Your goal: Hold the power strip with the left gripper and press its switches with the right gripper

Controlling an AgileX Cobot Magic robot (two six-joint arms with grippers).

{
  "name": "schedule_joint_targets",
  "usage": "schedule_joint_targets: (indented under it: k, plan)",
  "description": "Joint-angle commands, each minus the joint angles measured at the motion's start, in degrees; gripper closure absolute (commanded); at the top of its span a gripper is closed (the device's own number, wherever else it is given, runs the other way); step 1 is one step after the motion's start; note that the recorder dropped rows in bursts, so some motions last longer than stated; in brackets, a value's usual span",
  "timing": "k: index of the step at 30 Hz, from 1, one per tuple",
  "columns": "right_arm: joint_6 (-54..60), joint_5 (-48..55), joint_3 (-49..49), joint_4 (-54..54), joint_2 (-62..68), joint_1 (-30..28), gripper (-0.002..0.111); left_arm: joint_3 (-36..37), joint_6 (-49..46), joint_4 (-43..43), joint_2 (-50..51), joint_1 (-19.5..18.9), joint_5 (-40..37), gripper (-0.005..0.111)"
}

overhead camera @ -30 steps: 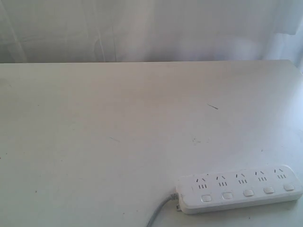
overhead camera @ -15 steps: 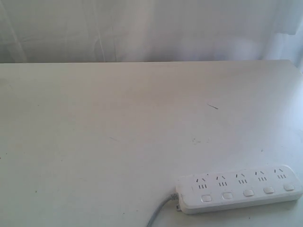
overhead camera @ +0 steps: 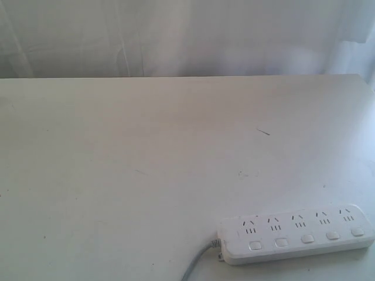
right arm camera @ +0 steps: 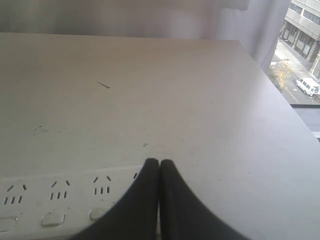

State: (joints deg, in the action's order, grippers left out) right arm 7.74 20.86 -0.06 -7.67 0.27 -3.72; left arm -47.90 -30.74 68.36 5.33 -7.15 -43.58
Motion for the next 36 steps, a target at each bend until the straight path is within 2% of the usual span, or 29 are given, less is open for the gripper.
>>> schedule_joint_targets:
  k: [1, 4, 8, 12, 17, 22, 29, 36]
  plan:
    - [-0.1, -0.6, 0.1, 0.0, -0.3, 0.2, 0.108, 0.8, -7.9, 1.8, 3.4, -0.1, -3.4, 0.107]
    - [-0.1, -0.6, 0.1, 0.0, -0.3, 0.2, 0.108, 1.1, -14.4, 1.6, 5.4, -0.1, -4.1, 0.107]
    - [-0.1, -0.6, 0.1, 0.0, -0.3, 0.2, 0.108, 0.3, -15.5, -1.0, 9.1, -0.1, -4.5, 0.107]
    - [-0.7, -0.6, 0.1, 0.0, -0.3, 0.2, 0.108, -2.3, -12.6, -6.4, 14.8, -0.1, -7.7, 0.107]
    - [-0.9, -0.6, 0.1, 0.0, -0.3, 0.2, 0.108, -7.1, -5.2, -18.9, 20.5, -0.1, -9.3, 0.107]
    - [-0.9, -0.6, 0.1, 0.0, -0.3, 0.2, 0.108, -11.2, -3.6, -23.0, 23.0, -0.1, -8.6, 0.107]
    - [-0.9, -0.6, 0.1, 0.0, -0.3, 0.2, 0.108, -12.5, 6.8, -31.8, 27.4, -0.1, -6.9, 0.107]
    - [-0.9, -0.6, 0.1, 0.0, -0.3, 0.2, 0.108, -12.5, 33.7, -52.2, 29.0, -0.1, -3.9, 0.107]
